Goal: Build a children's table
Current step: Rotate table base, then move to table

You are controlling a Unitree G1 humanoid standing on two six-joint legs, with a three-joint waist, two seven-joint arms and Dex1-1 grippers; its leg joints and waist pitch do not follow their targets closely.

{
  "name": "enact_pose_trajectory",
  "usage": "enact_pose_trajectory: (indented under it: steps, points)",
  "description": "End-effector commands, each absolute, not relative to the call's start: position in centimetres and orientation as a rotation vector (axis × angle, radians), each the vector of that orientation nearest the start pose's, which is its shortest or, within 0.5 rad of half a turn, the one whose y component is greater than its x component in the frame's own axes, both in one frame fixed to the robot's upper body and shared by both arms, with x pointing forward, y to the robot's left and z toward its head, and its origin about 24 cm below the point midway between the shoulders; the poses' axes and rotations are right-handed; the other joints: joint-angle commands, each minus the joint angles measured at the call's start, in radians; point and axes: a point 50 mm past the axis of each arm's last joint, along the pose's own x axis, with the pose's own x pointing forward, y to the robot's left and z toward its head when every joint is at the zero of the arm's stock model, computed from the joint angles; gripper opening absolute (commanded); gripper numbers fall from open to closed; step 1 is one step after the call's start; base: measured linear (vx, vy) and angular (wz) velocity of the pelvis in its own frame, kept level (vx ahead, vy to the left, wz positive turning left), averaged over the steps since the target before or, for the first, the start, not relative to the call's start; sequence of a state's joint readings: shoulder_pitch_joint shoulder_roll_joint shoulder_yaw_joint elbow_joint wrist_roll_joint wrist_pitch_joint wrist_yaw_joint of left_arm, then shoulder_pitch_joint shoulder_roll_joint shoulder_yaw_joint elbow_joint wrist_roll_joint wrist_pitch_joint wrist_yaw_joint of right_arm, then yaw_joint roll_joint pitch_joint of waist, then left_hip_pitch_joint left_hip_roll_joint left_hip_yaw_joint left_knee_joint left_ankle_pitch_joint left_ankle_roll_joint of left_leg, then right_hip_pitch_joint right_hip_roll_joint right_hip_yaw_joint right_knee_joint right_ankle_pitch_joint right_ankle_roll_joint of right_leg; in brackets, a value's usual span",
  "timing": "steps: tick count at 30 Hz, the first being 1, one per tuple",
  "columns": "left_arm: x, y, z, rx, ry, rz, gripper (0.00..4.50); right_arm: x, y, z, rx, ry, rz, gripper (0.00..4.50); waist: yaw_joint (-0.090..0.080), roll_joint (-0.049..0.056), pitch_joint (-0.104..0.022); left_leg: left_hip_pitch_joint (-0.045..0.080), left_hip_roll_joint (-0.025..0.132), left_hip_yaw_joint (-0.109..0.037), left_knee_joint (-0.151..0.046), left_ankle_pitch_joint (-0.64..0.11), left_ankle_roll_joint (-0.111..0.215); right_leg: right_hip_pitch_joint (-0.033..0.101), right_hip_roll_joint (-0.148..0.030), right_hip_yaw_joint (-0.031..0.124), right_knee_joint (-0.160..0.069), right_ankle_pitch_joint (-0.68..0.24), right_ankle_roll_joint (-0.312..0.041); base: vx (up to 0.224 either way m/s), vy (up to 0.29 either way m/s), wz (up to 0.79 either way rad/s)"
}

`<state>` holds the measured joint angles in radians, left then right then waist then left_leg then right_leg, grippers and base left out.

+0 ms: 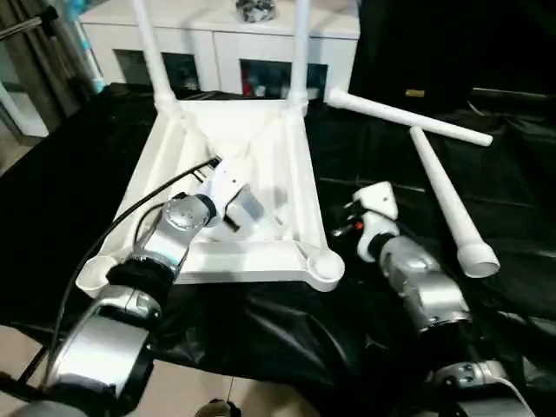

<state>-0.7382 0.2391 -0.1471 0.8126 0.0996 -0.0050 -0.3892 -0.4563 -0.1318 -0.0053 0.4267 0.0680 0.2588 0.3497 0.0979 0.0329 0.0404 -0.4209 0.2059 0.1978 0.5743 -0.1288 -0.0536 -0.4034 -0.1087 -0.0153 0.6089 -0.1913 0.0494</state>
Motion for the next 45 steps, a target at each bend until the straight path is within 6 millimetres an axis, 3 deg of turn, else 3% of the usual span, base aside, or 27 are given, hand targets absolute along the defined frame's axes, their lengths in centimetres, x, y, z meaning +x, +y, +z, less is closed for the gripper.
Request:
enact_pose_trajectory:
  steps: [1,4,6,9,10,11,12,13,15,17,19,23,25,28,36,37,39,45]
  points:
    - [36.2,13.0,9.1,0.267,0.076,-0.546,0.21,32.3,-14.4,5.7,0.006,0.230,0.373,0.01,0.000,0.000,-0.074,0.043,0.008,-0.008,-0.059,-0.284,0.003,0.035,-0.010,0.001,-0.060,-0.051,-0.236,0.000,0.000,0.00]
    - [34.9,13.2,9.8,0.145,0.037,-0.530,0.53,31.4,-14.6,6.6,0.032,0.193,0.364,0.38,0.003,-0.008,-0.073,0.040,0.015,-0.008,-0.062,-0.278,0.019,0.038,-0.013,0.003,-0.058,-0.063,-0.231,0.000,0.000,0.00]
    - [34.0,13.9,10.1,0.087,0.006,-0.456,0.67,30.7,-14.7,7.2,0.026,0.158,0.350,0.40,-0.003,-0.005,-0.069,0.041,0.012,-0.007,-0.065,-0.307,0.014,0.029,-0.008,0.003,-0.068,-0.135,-0.209,0.000,0.000,0.00]
    - [32.6,14.8,9.9,0.070,-0.019,-0.354,0.85,30.0,-15.2,7.5,0.003,0.143,0.288,0.68,-0.013,-0.006,-0.059,0.041,0.012,-0.010,-0.073,-0.380,-0.022,0.023,-0.006,0.004,-0.086,-0.273,-0.141,0.000,0.000,0.00]
    - [32.5,14.9,9.8,0.067,-0.018,-0.346,0.90,29.9,-15.2,7.5,0.002,0.142,0.282,0.80,-0.017,-0.003,-0.058,0.045,0.011,-0.011,-0.074,-0.408,-0.038,0.016,-0.005,0.005,-0.090,-0.323,-0.118,0.000,0.000,0.00]
    - [31.8,14.9,9.6,0.034,-0.001,-0.347,0.98,29.8,-15.6,7.6,-0.001,0.134,0.235,0.85,-0.019,-0.007,-0.057,0.047,0.008,-0.011,-0.074,-0.428,-0.048,0.011,-0.002,0.006,-0.097,-0.364,-0.097,0.000,0.000,0.00]
    - [30.5,15.0,9.1,0.021,0.019,-0.321,1.11,29.7,-16.4,7.9,0.027,0.115,0.147,0.95,-0.018,-0.007,-0.058,0.048,0.012,-0.012,-0.075,-0.423,-0.055,0.011,-0.006,0.007,-0.092,-0.358,-0.096,0.000,0.000,0.00]
    - [30.1,15.1,9.0,0.020,0.019,-0.304,1.22,29.6,-16.8,7.9,0.019,0.113,0.109,1.07,-0.022,-0.005,-0.055,0.040,0.013,-0.015,-0.081,-0.421,-0.056,0.012,-0.005,0.006,-0.094,-0.357,-0.090,0.000,0.000,0.00]
    - [29.7,15.3,8.8,0.003,0.041,-0.259,1.27,29.3,-17.0,7.9,0.006,0.115,0.092,1.16,-0.019,-0.004,-0.057,0.051,0.010,-0.011,-0.075,-0.442,-0.064,0.000,0.002,0.009,-0.100,-0.369,-0.068,0.000,0.000,0.00]
    - [29.3,15.4,8.4,-0.037,0.094,-0.236,1.42,29.0,-17.1,8.0,0.003,0.119,0.093,1.36,-0.019,0.000,-0.056,0.049,0.008,-0.015,-0.077,-0.456,-0.075,0.003,0.004,0.008,-0.099,-0.366,-0.047,0.000,0.000,0.00]
    - [28.4,15.8,8.1,-0.125,0.079,-0.204,1.69,28.3,-17.3,8.0,0.009,0.131,0.108,1.59,-0.019,-0.001,-0.053,0.041,0.008,-0.017,-0.080,-0.449,-0.071,0.007,0.002,0.007,-0.100,-0.351,-0.044,0.000,0.000,0.00]
    - [27.7,16.8,7.4,-0.091,0.085,-0.142,1.87,27.8,-17.6,7.9,0.042,0.135,0.104,1.91,-0.023,0.001,-0.056,0.042,0.005,-0.017,-0.077,-0.446,-0.067,0.005,0.005,0.007,-0.104,-0.340,-0.026,0.000,0.000,0.00]
    - [27.0,17.1,7.0,-0.104,0.097,-0.127,2.08,27.8,-17.8,8.0,0.044,0.124,0.072,2.03,-0.028,0.001,-0.060,0.036,0.005,-0.018,-0.079,-0.408,-0.066,0.012,0.006,0.007,-0.099,-0.297,-0.028,0.000,0.000,0.00]
    - [26.6,16.8,7.0,-0.110,0.109,-0.149,2.26,27.9,-17.7,8.1,0.045,0.135,0.078,2.31,-0.034,-0.001,-0.060,0.038,0.006,-0.017,-0.078,-0.391,-0.065,0.011,0.007,0.007,-0.097,-0.260,-0.042,0.000,0.000,0.00]
    - [26.2,16.7,6.6,-0.147,0.118,-0.120,2.88,27.7,-17.1,8.0,0.112,0.157,0.141,2.84,-0.034,-0.007,-0.062,0.037,0.006,-0.012,-0.072,-0.344,-0.046,0.015,0.006,0.010,-0.093,-0.225,-0.053,0.000,0.000,0.00]
    - [26.2,16.8,6.5,-0.139,0.127,-0.106,3.03,27.8,-16.9,8.0,0.126,0.160,0.145,3.09,-0.035,-0.015,-0.061,0.037,0.006,-0.011,-0.070,-0.341,-0.043,0.015,0.006,0.011,-0.095,-0.226,-0.052,0.000,0.000,0.00]
    - [26.3,17.0,6.4,-0.118,0.136,-0.088,3.14,27.8,-16.9,8.0,0.134,0.160,0.146,3.18,-0.034,-0.009,-0.061,0.039,0.007,-0.012,-0.071,-0.341,-0.043,0.014,0.006,0.012,-0.094,-0.234,-0.052,0.000,0.000,0.00]
    - [26.9,16.3,7.1,-0.031,0.099,-0.091,3.58,28.2,-16.5,7.6,0.052,0.175,0.126,3.61,-0.035,-0.013,-0.060,0.041,0.007,-0.012,-0.070,-0.352,-0.052,0.011,0.007,0.012,-0.097,-0.268,-0.038,0.000,0.000,0.00]
